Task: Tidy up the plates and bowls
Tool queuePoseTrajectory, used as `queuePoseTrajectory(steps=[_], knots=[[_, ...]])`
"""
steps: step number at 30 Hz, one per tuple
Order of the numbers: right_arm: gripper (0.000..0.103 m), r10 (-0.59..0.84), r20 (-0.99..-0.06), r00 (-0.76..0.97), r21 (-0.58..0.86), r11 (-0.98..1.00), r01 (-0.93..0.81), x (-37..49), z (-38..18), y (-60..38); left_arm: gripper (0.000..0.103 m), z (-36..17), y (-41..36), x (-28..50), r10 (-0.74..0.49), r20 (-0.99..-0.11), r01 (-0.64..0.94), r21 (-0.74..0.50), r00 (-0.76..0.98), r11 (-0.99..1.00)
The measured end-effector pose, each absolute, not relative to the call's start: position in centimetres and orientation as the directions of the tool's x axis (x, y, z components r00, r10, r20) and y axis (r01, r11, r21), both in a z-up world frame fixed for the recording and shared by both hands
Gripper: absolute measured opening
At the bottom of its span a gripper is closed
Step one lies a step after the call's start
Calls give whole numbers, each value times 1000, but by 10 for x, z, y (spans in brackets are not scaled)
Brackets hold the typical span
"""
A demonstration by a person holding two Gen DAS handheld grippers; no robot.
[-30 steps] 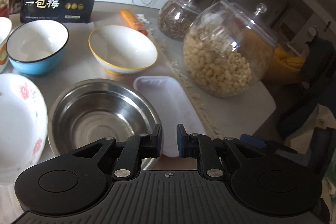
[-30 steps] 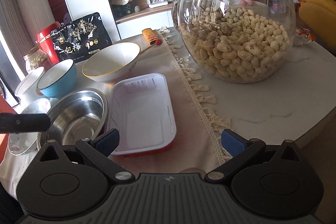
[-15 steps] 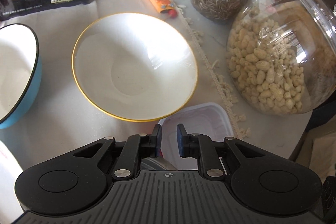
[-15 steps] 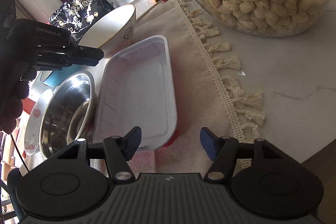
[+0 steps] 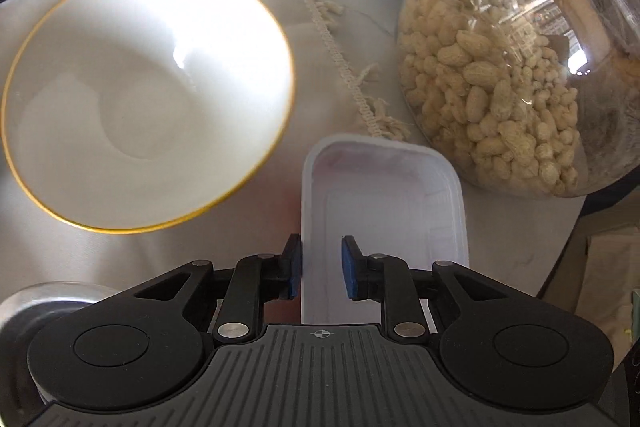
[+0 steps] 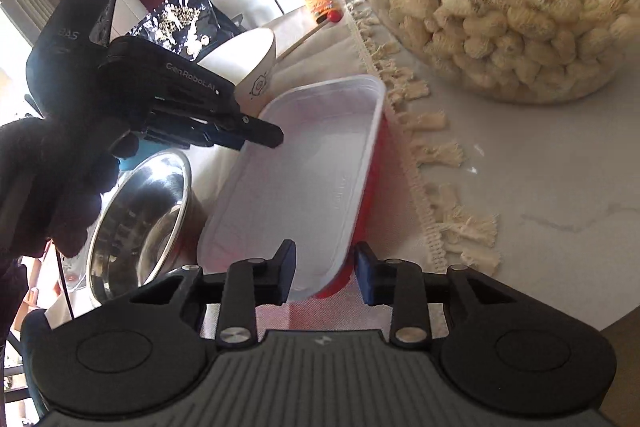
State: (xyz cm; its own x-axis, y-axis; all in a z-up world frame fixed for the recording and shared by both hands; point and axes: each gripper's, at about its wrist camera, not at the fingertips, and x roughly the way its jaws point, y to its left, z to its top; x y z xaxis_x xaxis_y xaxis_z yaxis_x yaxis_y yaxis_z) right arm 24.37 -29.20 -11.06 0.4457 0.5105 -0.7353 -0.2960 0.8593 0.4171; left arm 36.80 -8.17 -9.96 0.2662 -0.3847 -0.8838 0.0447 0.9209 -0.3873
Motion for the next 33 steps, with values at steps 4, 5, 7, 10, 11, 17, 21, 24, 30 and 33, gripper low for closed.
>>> queuePoseTrajectory(steps=[4, 5, 7, 10, 11, 17, 21, 24, 30, 33], knots=[[32, 446, -738, 506, 365, 895, -255, 252, -103, -314, 25, -107, -101, 367, -382, -893, 52, -381, 240, 923], [32, 431, -743, 512, 361, 902, -236, 254, -103, -320, 26, -107, -102, 366, -379, -894, 54, -378, 239, 924], [32, 395, -752, 528, 338, 918, -206, 257, -103, -329, 25, -106, -100, 361, -401, -888, 48, -401, 225, 915], [32, 351, -758, 550, 318, 935, -158, 256, -103, -339, 25, -104, -93, 353, -453, -866, 26, -459, 212, 888], [35, 340, -758, 556, 315, 938, -144, 256, -103, -341, 25, -101, -91, 351, -464, -858, 22, -471, 220, 882], [65, 257, -723, 642, 256, 962, -98, 242, -90, -332, 25, -57, -48, 316, -535, -744, 51, -565, 401, 824], [72, 304, -661, 686, 285, 947, -146, 232, -71, -313, 25, -21, 6, 266, -469, -658, 78, -531, 589, 844], [79, 405, -624, 669, 345, 910, -229, 228, -61, -278, 25, -8, 45, 228, -333, -637, 15, -450, 695, 893], [81, 516, -675, 528, 394, 856, -334, 232, -72, -194, 25, -36, 104, 182, -163, -698, -173, -384, 697, 907], [81, 523, -714, 466, 396, 850, -347, 234, -86, -159, 25, -60, 120, 171, -199, -712, -208, -441, 673, 873]])
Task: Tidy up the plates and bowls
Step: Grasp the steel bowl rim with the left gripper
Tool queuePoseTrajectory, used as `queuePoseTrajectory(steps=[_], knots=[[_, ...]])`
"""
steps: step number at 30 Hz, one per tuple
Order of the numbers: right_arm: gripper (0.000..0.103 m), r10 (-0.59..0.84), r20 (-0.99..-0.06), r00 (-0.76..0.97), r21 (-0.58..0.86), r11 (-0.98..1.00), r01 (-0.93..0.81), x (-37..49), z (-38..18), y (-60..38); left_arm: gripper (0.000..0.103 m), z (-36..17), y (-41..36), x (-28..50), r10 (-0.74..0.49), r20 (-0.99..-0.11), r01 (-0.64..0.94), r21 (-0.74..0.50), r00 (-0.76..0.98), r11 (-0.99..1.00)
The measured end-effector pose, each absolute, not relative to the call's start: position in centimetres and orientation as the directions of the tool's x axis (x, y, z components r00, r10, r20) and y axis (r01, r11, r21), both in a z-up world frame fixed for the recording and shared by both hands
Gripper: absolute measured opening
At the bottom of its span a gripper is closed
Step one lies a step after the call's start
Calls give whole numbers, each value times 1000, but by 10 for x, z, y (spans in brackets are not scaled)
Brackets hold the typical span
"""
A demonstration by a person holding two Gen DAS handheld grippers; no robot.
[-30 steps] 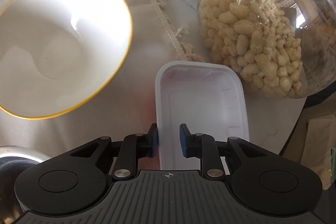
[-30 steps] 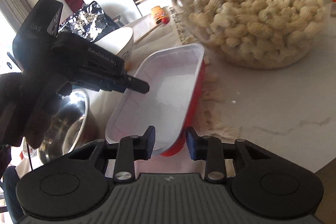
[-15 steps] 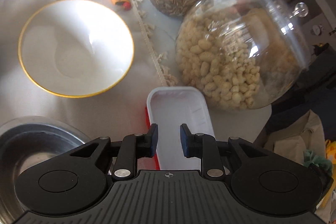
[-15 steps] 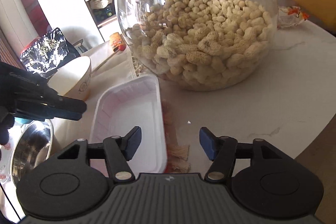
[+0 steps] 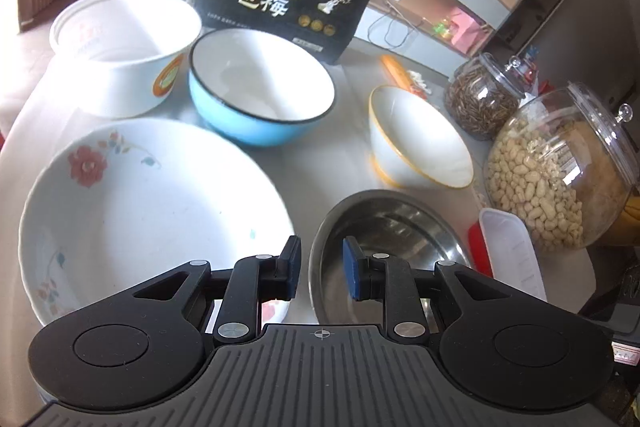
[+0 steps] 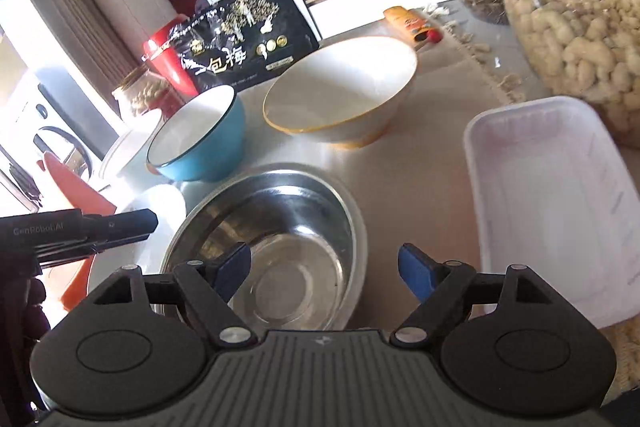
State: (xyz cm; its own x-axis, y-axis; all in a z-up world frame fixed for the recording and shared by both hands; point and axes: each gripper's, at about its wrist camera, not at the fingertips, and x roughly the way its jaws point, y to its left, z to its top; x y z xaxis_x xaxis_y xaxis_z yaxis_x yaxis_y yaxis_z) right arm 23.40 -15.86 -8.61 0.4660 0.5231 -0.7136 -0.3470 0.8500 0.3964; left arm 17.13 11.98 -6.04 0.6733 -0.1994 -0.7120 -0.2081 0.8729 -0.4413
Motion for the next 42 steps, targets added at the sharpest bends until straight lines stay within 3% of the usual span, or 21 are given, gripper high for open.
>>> queuePoseTrajectory(steps=[6, 12, 14, 26, 32, 39, 42], knots=[[85, 501, -764, 407, 412, 864, -290, 243, -107, -142, 25, -76, 122, 175, -266, -696, -179, -495, 667, 850], [95, 533, -777, 335, 447, 842, -302, 243, -119, -142, 24, -78, 118, 175, -267, -704, -165, -481, 658, 861], [103, 541, -781, 312, 448, 833, -324, 244, -119, -140, 24, -78, 118, 176, -268, -704, -163, -480, 658, 862], [103, 593, -761, 264, 535, 803, -263, 258, -124, -147, 24, -79, 111, 169, -282, -709, -144, -476, 647, 868], [102, 466, -796, 388, 341, 873, -349, 232, -122, -129, 24, -77, 109, 154, -288, -711, -130, -472, 642, 872], [98, 477, -818, 323, 322, 843, -430, 225, -121, -124, 24, -75, 101, 133, -312, -722, -113, -474, 618, 873], [88, 475, -825, 304, 322, 840, -437, 215, -118, -128, 23, -73, 93, 120, -369, -731, -70, -493, 574, 867]])
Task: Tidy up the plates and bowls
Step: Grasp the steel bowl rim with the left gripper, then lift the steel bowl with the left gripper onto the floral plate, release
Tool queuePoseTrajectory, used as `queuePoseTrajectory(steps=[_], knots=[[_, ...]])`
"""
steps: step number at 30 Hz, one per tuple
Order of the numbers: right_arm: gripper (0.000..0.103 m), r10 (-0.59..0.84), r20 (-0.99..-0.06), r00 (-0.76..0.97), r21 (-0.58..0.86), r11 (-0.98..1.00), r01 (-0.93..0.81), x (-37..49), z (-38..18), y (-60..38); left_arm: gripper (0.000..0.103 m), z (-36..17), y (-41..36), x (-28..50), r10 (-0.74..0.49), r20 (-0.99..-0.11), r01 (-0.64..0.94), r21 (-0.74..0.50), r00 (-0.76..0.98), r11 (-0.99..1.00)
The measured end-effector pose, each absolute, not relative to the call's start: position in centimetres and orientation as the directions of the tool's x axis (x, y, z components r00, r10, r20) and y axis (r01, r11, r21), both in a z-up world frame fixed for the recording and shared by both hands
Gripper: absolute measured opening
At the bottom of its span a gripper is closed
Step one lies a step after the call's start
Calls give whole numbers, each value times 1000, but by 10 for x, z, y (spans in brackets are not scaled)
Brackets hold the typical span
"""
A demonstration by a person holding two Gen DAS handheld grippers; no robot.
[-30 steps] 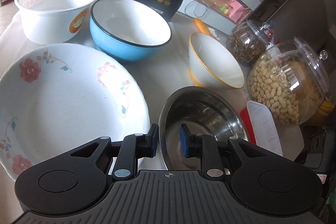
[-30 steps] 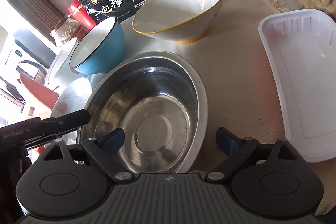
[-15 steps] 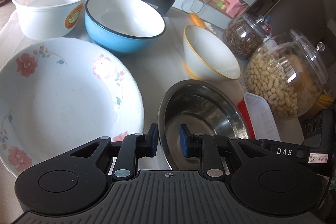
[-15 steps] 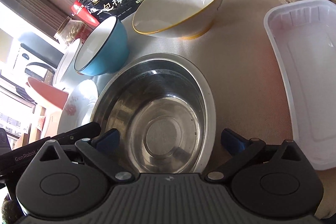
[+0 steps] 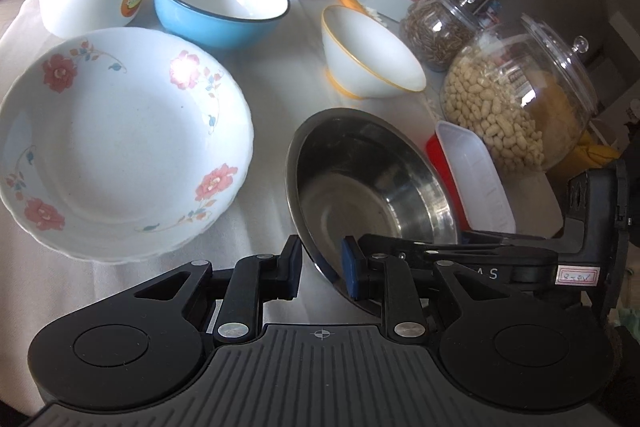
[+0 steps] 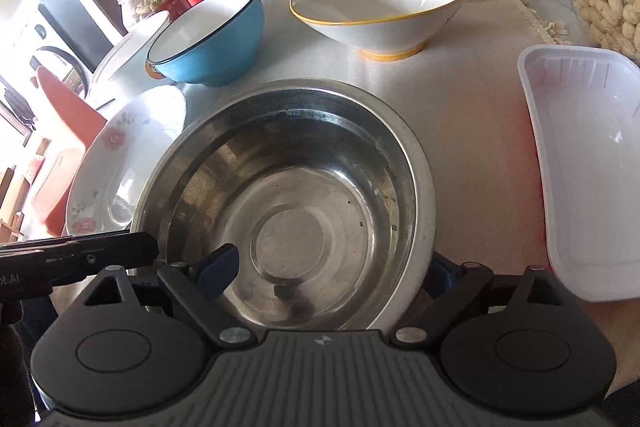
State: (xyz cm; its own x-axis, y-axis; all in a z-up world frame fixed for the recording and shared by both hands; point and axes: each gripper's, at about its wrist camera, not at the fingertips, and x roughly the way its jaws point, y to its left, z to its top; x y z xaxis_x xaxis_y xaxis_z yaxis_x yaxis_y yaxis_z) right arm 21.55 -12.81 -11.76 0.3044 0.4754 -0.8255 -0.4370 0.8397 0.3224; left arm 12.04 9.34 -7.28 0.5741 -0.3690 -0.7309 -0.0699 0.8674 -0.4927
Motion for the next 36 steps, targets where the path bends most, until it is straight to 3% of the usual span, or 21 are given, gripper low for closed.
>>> queuePoseTrajectory(steps=[5, 9, 13, 16, 20, 23, 27, 31, 36], knots=[[79, 461, -829, 316, 240, 804, -544, 180, -108, -135, 23, -72, 91, 111, -371, -743, -55, -478, 557, 876], [79, 390, -794, 466, 126, 856, -501, 181, -101, -139, 24, -80, 91, 126, -301, -748, -117, -450, 592, 885], [77, 401, -775, 488, 187, 883, -430, 198, -102, -146, 24, -84, 84, 136, -259, -754, -139, -419, 604, 897], [53, 406, -786, 465, 215, 886, -411, 201, -110, -145, 24, -86, 79, 137, -251, -758, -130, -403, 601, 906], [43, 377, -784, 494, 197, 904, -379, 193, -106, -144, 23, -81, 91, 132, -273, -740, -140, -443, 615, 886], [42, 410, -728, 550, 184, 889, -419, 183, -81, -136, 27, -63, 112, 120, -272, -670, -121, -478, 691, 870], [42, 466, -657, 593, 155, 853, -498, 178, -48, -104, 22, -48, 150, 101, -196, -604, -158, -481, 772, 862], [42, 508, -638, 579, 118, 807, -579, 178, -40, -43, 22, -52, 190, 86, -97, -614, -265, -471, 783, 841], [41, 506, -691, 516, 81, 764, -640, 186, -66, 23, 22, -64, 226, 79, 10, -644, -363, -419, 765, 832]])
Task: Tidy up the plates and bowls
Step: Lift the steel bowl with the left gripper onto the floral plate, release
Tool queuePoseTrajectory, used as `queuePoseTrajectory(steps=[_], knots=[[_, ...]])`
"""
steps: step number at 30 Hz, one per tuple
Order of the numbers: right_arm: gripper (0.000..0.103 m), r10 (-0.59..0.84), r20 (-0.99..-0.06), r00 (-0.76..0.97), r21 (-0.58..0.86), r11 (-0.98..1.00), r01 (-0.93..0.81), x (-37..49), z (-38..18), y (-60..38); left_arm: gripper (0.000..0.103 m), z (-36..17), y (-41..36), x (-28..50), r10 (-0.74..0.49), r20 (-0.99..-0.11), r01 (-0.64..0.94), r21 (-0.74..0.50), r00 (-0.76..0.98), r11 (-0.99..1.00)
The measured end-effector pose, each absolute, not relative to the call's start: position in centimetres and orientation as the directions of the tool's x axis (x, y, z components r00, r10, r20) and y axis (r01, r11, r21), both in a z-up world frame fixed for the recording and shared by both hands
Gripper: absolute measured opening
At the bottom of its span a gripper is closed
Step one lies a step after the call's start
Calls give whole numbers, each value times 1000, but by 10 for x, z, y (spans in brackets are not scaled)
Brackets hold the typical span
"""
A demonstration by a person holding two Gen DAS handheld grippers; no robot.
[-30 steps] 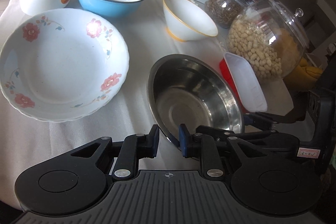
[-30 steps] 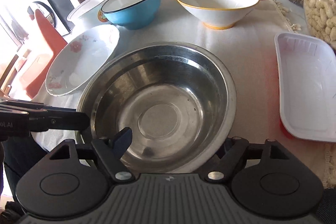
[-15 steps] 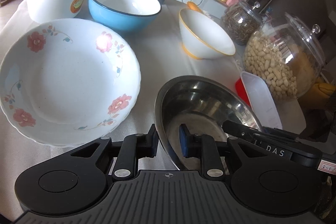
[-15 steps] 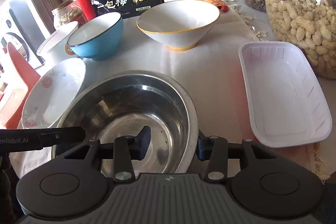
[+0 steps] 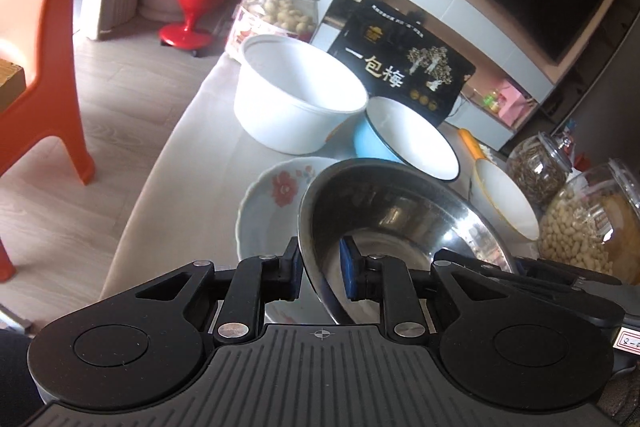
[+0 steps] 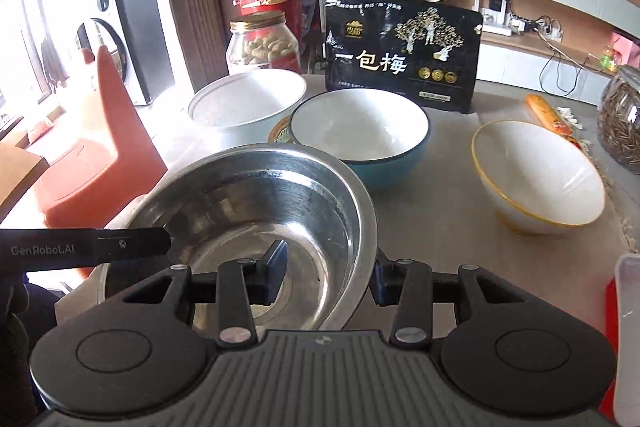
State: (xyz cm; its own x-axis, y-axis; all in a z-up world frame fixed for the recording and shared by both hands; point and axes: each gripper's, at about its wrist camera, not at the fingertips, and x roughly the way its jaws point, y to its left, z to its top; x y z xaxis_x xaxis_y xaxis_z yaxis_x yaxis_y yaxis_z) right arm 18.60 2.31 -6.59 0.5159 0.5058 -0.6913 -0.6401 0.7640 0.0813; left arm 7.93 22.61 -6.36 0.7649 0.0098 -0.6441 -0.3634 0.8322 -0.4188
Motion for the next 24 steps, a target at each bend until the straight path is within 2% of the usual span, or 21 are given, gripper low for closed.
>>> queuePoseTrajectory(steps=[9, 10, 12, 13, 14, 15, 18, 21, 23, 24], knots=[[42, 447, -737, 507, 12, 759, -651, 190, -94, 60, 20, -80, 244, 84, 28, -651, -375, -400, 758, 836], [44, 452, -733, 509, 14, 758, -652, 190, -92, 58, 20, -79, 245, 83, 36, -645, -377, -400, 763, 835], [57, 476, -714, 513, 46, 764, -644, 193, -85, 49, 20, -77, 246, 81, 62, -637, -387, -384, 768, 838], [64, 486, -697, 527, 70, 778, -624, 196, -82, 41, 25, -76, 247, 81, 77, -642, -397, -370, 763, 840], [67, 483, -685, 545, 84, 796, -600, 199, -81, 35, 28, -77, 248, 81, 81, -648, -401, -364, 758, 840], [67, 471, -679, 563, 96, 817, -568, 204, -81, 29, 33, -78, 249, 82, 82, -656, -407, -362, 751, 839], [67, 449, -728, 518, 141, 837, -528, 223, -91, 21, 40, -87, 256, 85, 40, -673, -412, -404, 739, 816], [67, 490, -772, 405, 272, 830, -486, 238, -106, 18, 46, -97, 264, 89, -12, -685, -425, -465, 728, 777], [64, 527, -779, 338, 348, 813, -466, 244, -116, 21, 47, -103, 268, 92, -38, -686, -425, -492, 727, 760], [61, 536, -779, 325, 362, 808, -466, 245, -118, 23, 44, -106, 269, 94, -58, -682, -418, -510, 729, 751]])
